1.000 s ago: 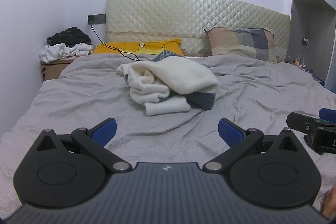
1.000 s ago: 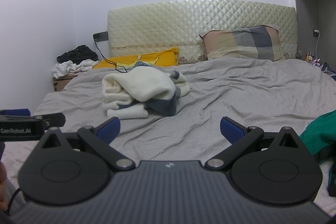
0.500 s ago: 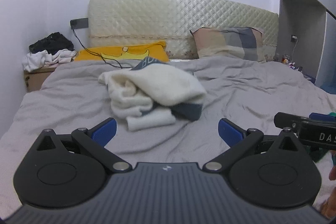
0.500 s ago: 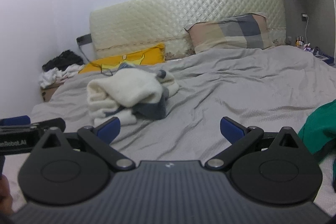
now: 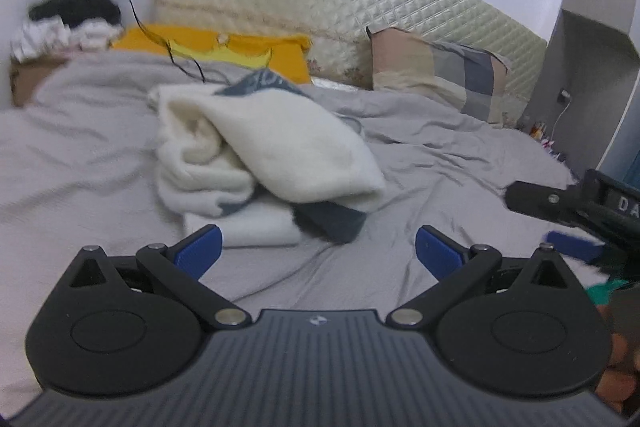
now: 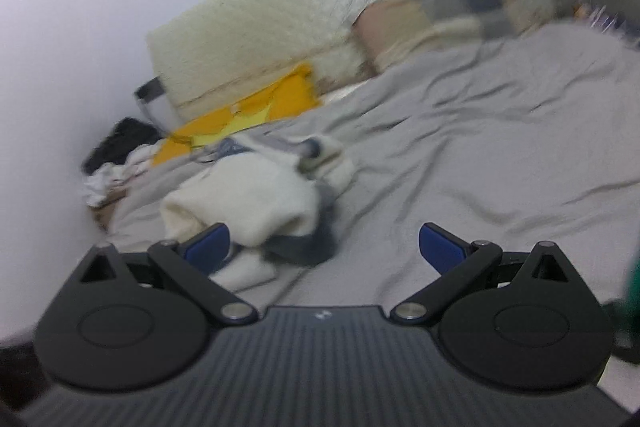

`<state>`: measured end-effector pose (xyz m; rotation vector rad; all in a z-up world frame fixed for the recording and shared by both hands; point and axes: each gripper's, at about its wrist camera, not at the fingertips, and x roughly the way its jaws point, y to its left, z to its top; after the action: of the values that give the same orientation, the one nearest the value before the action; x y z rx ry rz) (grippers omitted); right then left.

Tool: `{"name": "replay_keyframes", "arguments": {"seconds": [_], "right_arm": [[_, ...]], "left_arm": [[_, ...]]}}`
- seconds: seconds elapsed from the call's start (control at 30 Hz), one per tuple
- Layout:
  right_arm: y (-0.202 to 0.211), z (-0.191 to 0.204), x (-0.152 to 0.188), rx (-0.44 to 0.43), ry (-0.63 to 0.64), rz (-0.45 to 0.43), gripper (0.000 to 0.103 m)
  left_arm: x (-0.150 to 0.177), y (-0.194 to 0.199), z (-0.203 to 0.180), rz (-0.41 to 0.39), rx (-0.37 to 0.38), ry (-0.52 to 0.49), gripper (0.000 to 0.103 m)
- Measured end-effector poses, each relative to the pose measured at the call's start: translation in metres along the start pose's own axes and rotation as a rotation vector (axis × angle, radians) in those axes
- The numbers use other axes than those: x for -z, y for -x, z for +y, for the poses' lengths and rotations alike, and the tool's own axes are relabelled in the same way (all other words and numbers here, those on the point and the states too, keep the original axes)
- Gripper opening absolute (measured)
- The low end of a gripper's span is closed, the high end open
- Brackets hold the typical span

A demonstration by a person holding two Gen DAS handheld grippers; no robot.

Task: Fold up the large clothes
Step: 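Reach both grippers into the cream blanket and close on its edges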

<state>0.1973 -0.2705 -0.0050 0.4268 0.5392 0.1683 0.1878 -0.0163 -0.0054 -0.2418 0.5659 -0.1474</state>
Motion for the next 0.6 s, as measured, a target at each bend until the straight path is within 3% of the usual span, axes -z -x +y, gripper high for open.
{"name": "replay_keyframes", "arguments": {"seconds": [0.17, 0.33, 0.6], "right_arm": [[-0.072, -0.018, -0.011, -0.084, -0.126, 0.073, 0.098], [-0.146, -0.034, -0.027, -0.182, -0.215, 0.098, 0.094], [-0.265, -0.059, -0.06, -0.281, -0.307, 0.141, 0.071]], "left_arm": [[0.001, -0.059, 0.02, 0.016, 0.074, 0.063, 0.103], [0.0, -0.115, 0.045, 0.018, 0.197, 0.156, 0.103], [-0.013, -0.184, 0.051, 0.037, 0.336, 0.262, 0.093]]}}
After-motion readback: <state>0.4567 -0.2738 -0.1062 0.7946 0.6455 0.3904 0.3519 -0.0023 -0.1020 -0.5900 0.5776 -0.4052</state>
